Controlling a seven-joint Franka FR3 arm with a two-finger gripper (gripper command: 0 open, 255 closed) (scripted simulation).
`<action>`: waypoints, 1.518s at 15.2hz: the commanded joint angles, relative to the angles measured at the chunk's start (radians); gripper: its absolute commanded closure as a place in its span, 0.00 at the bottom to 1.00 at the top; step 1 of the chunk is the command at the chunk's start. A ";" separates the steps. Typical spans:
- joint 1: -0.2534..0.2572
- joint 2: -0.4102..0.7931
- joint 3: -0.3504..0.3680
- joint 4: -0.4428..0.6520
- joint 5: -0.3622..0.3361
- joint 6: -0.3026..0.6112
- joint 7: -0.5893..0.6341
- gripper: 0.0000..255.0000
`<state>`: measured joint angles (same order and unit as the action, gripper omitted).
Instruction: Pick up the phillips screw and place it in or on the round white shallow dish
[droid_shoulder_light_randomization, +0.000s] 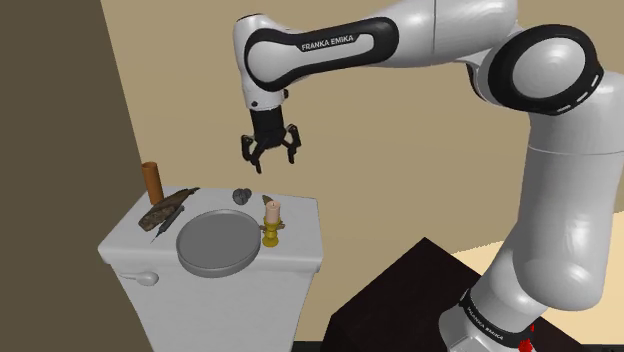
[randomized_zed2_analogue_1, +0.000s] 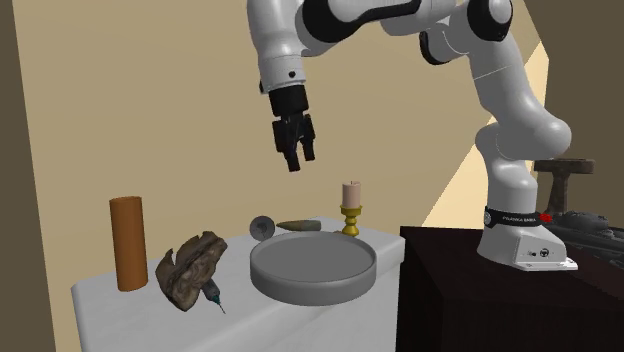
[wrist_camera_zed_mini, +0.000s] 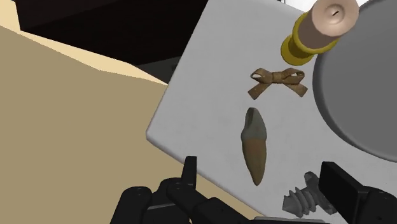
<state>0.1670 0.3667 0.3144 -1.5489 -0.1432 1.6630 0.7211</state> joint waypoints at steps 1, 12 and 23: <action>0.001 0.038 0.001 0.003 -0.015 0.072 -0.029 0.00; -0.006 0.235 0.047 0.059 -0.110 0.366 -0.125 0.00; -0.040 0.275 0.085 0.033 -0.156 0.417 -0.099 0.00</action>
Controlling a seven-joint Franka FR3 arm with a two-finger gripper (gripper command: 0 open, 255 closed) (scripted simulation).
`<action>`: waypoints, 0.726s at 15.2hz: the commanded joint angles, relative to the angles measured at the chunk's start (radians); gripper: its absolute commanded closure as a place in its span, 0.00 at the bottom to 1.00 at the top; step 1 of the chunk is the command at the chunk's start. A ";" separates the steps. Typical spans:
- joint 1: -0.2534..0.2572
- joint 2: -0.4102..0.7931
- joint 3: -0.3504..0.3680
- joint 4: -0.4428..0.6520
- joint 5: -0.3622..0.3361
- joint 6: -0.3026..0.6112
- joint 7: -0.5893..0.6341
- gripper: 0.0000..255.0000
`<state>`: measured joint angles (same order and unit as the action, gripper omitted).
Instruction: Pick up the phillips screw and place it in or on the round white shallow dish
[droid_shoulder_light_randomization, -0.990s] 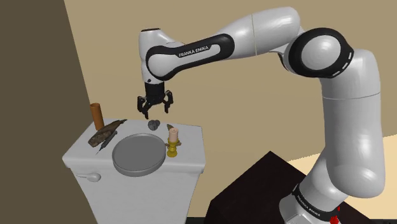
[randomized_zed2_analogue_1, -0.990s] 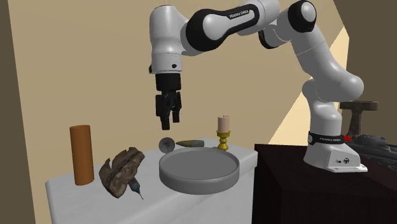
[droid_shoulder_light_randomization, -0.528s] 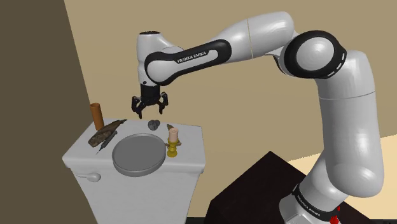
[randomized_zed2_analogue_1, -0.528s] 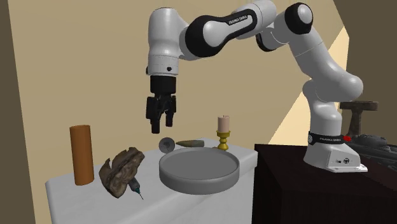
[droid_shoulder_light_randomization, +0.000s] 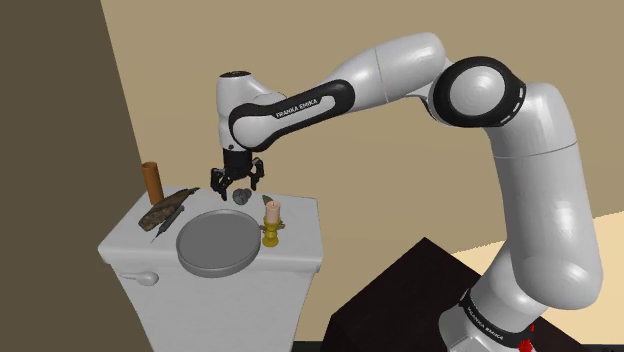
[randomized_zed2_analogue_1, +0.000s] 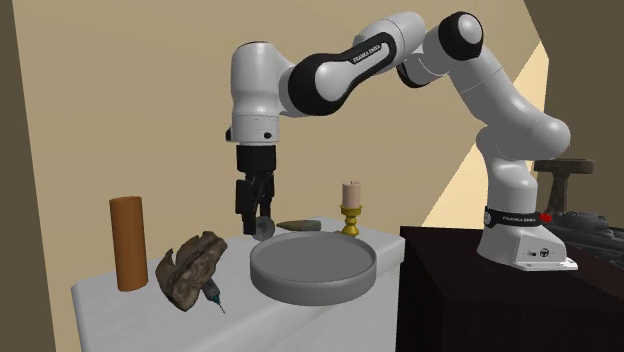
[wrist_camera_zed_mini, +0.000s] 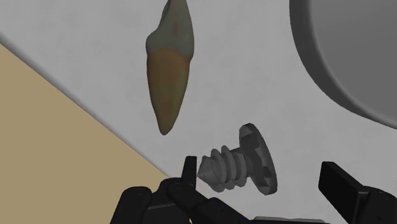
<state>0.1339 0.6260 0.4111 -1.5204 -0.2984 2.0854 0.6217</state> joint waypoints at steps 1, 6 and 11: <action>-0.008 0.016 -0.011 0.004 -0.001 -0.005 0.001 0.00; -0.003 0.033 -0.010 0.044 -0.005 -0.028 -0.002 1.00; -0.006 0.025 -0.008 0.027 -0.004 -0.020 0.000 1.00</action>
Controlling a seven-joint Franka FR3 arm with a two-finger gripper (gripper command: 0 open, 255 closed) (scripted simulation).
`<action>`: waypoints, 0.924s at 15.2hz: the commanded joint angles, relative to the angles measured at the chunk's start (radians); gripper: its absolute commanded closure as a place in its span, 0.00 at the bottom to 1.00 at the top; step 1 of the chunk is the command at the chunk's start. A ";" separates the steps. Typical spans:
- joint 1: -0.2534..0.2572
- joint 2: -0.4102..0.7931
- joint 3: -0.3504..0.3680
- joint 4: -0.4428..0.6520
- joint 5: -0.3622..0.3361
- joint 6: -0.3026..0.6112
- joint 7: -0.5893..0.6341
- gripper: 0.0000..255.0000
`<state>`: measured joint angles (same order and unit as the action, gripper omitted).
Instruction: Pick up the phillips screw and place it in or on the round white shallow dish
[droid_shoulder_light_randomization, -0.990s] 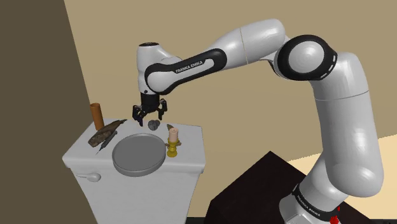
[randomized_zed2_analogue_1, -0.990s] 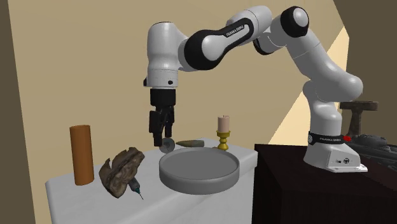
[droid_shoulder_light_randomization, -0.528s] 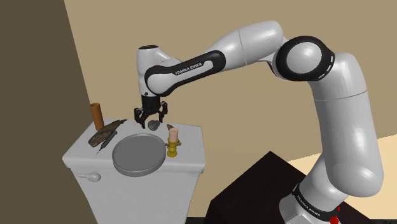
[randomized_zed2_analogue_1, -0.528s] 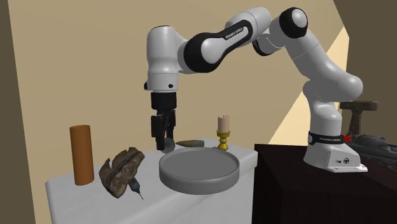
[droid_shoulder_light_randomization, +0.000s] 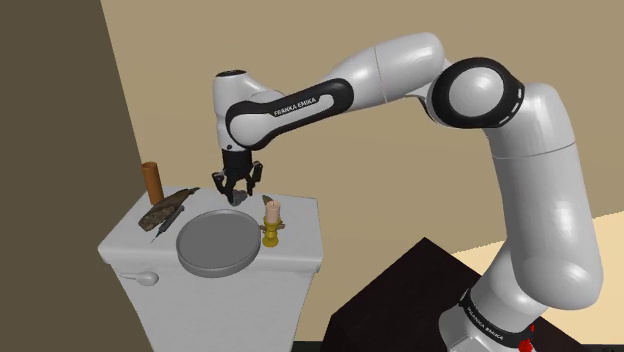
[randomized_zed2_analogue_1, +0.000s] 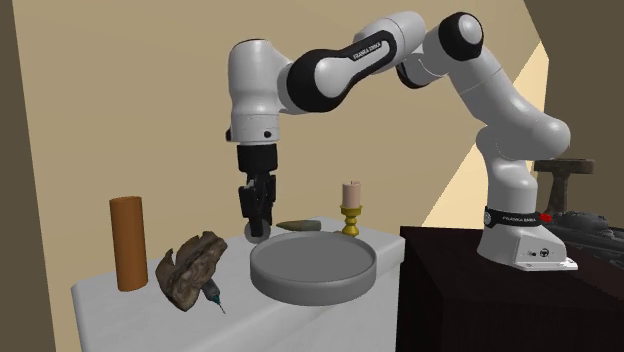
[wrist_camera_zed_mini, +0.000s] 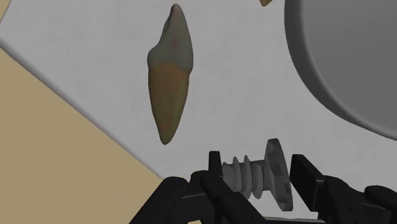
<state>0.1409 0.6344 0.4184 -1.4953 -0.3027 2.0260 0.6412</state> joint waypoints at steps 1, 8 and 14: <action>-0.022 0.009 -0.008 -0.021 -0.004 0.053 -0.015 1.00; -0.030 -0.030 0.009 0.012 0.012 -0.018 -0.026 1.00; -0.032 -0.058 0.018 0.050 0.026 -0.082 -0.037 1.00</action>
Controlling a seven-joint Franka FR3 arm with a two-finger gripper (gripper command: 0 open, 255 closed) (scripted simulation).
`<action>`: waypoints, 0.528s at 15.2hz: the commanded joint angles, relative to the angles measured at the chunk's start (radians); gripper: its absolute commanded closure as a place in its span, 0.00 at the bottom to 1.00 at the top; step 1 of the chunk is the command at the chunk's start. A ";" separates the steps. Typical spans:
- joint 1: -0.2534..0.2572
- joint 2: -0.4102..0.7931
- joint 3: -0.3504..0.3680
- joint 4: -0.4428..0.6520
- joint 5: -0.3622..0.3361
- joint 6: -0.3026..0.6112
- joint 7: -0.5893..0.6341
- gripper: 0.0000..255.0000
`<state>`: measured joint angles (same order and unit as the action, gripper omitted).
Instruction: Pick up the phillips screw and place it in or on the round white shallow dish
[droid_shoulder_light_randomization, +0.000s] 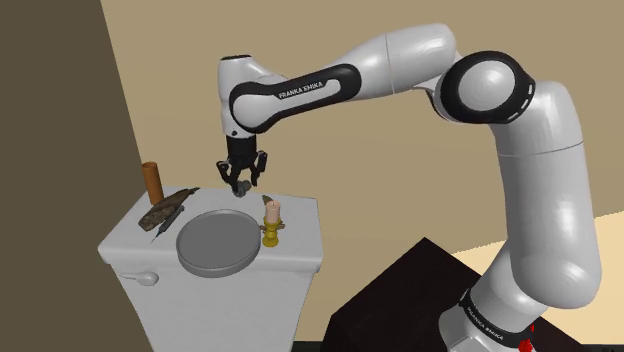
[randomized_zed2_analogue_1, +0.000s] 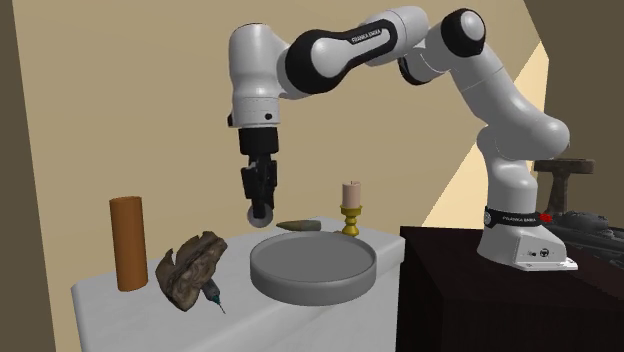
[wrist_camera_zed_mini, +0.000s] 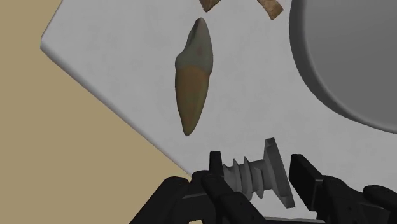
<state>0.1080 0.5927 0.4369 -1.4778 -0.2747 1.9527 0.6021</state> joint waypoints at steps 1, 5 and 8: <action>0.001 -0.020 0.001 0.040 0.000 -0.020 0.001 1.00; 0.004 -0.035 0.002 0.073 0.010 -0.065 -0.007 1.00; 0.028 -0.057 -0.011 0.057 0.026 -0.066 0.004 1.00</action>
<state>0.1390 0.5512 0.4283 -1.4085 -0.2349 1.7734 0.5930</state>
